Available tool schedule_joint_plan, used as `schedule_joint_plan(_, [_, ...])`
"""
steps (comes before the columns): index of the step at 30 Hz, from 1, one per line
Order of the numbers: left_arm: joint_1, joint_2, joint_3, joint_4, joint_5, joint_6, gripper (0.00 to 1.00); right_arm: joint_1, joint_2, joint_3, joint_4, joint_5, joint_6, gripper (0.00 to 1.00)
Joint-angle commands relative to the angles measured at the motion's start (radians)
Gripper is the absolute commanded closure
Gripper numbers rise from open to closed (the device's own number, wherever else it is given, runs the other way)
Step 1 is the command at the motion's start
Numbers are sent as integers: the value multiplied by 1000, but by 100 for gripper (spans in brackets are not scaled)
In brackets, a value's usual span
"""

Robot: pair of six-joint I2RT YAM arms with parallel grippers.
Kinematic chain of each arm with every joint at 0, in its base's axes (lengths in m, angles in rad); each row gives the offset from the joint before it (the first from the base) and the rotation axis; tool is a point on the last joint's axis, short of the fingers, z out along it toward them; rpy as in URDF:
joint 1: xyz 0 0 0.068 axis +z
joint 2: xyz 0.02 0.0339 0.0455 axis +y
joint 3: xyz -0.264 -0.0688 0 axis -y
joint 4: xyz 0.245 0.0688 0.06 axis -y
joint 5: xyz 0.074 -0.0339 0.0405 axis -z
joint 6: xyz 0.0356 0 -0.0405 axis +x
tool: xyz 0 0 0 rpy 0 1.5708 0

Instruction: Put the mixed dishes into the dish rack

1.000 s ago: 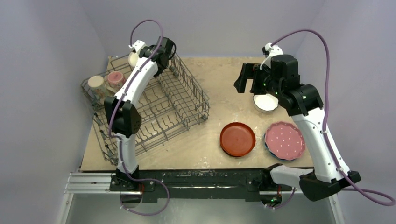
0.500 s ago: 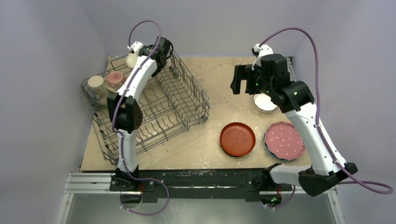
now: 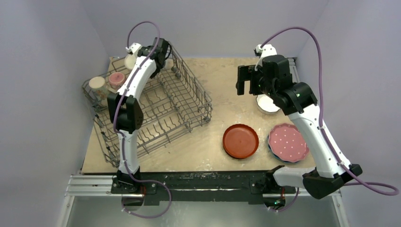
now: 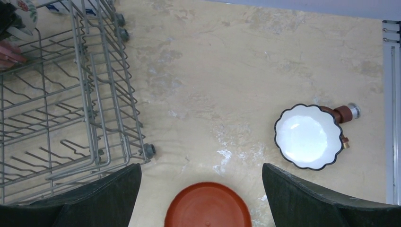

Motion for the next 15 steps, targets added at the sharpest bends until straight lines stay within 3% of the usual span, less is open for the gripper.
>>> schedule_joint_plan(1, [26,-41,9,72,-81,13,100,13,-11,11,42,49,-30,1])
schedule_joint_plan(15, [48,-18,-61,111,-13,34,100,23,-4,19,44,62,-34,1])
